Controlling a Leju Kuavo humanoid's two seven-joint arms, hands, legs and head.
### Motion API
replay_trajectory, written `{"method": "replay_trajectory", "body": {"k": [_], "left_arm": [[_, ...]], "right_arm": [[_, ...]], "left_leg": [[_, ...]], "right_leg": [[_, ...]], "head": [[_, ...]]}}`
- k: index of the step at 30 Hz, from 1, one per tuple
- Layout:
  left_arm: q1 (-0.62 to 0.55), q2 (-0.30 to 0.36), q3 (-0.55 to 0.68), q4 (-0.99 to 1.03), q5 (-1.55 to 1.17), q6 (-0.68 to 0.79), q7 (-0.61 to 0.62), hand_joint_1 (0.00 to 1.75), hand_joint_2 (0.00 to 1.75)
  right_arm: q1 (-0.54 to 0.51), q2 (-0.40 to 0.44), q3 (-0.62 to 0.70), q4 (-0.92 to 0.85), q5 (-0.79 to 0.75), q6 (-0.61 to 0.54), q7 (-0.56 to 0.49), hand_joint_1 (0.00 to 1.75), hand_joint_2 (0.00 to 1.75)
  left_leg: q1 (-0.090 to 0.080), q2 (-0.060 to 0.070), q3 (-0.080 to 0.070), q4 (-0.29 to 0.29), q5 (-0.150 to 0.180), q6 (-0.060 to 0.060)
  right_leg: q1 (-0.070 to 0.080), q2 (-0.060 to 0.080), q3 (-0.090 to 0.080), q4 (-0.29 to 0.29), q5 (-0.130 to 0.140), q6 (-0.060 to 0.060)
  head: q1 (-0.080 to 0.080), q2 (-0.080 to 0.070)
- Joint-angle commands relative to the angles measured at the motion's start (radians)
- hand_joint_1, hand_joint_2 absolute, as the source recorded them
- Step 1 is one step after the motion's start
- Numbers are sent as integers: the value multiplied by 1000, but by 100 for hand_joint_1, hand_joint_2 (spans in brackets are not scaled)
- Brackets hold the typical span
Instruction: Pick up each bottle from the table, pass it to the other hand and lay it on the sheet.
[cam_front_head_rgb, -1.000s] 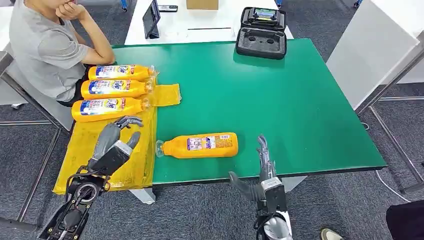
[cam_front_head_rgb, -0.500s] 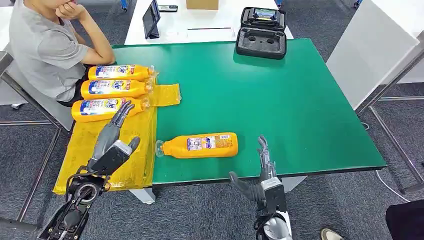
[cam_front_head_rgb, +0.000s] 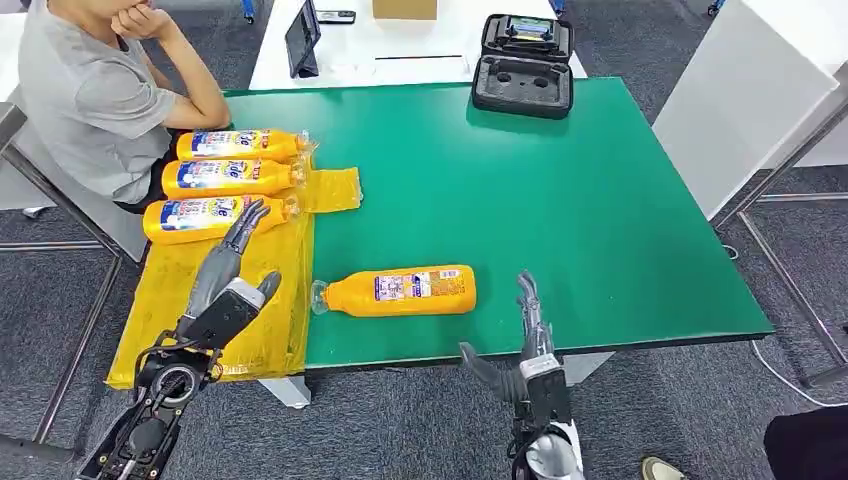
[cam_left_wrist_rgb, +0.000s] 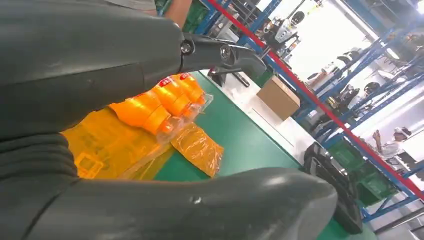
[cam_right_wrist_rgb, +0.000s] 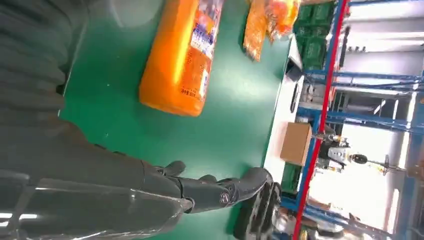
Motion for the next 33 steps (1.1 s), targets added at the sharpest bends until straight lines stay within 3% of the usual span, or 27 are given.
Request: {"method": "replay_trajectory", "body": {"k": [1, 6, 16, 22, 33], "left_arm": [[-13, -16, -13, 50, 17, -4, -35, 0, 0], [-8, -36, -16, 69, 24, 7, -54, 0, 0], [2, -75, -27, 89, 63, -14, -113, 0, 0], [-63, -119, -56, 151, 88, -34, -138, 0, 0], [-60, -117, -57, 151, 90, -33, -139, 0, 0]], "right_arm": [[-58, -69, 57, 39, 118, -137, 5, 0, 175], [-76, -79, 81, 91, 286, -216, 5, 0, 175], [-132, -83, 58, 176, 357, -162, 6, 0, 175], [-196, -107, 101, 249, 471, -36, 112, 0, 175], [-197, -104, 95, 250, 476, -30, 112, 0, 175]], "left_leg": [[-1, 1, 3, -1, -1, 0], [-1, 0, 6, -2, -1, 0], [-1, 1, 5, -2, -1, 0], [0, -1, 3, -1, 0, 0], [-1, 0, 6, -1, -1, 1]], "right_leg": [[-1, 0, 3, -1, -1, 0], [-1, -1, 6, -2, -1, 1], [0, -1, 5, -2, -1, 0], [0, -1, 3, -1, 0, 0], [0, -1, 6, -2, -1, 1]], "head": [[0, 0], [0, 0], [0, 0], [0, 0], [0, 0]]}}
